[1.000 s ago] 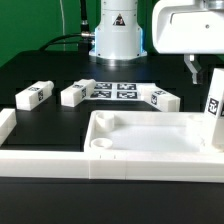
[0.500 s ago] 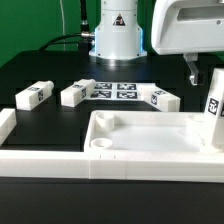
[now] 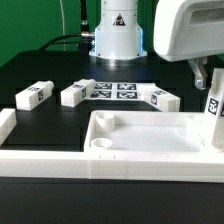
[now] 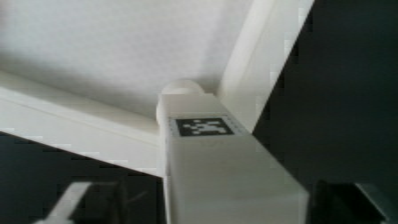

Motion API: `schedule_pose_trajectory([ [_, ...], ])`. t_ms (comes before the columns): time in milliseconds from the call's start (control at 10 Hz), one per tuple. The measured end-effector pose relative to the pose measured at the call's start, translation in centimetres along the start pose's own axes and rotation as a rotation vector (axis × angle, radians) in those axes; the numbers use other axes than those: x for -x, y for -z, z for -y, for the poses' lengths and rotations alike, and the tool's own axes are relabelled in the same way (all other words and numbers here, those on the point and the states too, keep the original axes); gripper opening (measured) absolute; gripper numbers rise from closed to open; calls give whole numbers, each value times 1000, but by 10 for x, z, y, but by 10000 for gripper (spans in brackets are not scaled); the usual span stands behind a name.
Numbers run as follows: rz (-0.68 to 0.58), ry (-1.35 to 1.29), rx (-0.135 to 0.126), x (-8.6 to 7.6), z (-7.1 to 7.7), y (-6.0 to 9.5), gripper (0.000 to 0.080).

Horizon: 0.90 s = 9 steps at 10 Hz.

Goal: Assemble desk

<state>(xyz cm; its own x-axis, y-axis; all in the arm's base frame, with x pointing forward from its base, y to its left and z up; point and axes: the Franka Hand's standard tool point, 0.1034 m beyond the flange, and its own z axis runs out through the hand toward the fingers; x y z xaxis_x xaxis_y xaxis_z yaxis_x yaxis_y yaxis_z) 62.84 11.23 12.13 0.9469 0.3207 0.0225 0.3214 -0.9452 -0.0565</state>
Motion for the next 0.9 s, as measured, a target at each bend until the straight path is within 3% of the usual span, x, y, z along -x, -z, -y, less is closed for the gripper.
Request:
schedule_pose_trajectory([
  [100, -1, 1, 1, 0, 0, 0, 300],
  [700, -3, -91, 2, 0, -4, 1, 301],
  [900, -14, -292, -31, 0, -8, 0, 301],
])
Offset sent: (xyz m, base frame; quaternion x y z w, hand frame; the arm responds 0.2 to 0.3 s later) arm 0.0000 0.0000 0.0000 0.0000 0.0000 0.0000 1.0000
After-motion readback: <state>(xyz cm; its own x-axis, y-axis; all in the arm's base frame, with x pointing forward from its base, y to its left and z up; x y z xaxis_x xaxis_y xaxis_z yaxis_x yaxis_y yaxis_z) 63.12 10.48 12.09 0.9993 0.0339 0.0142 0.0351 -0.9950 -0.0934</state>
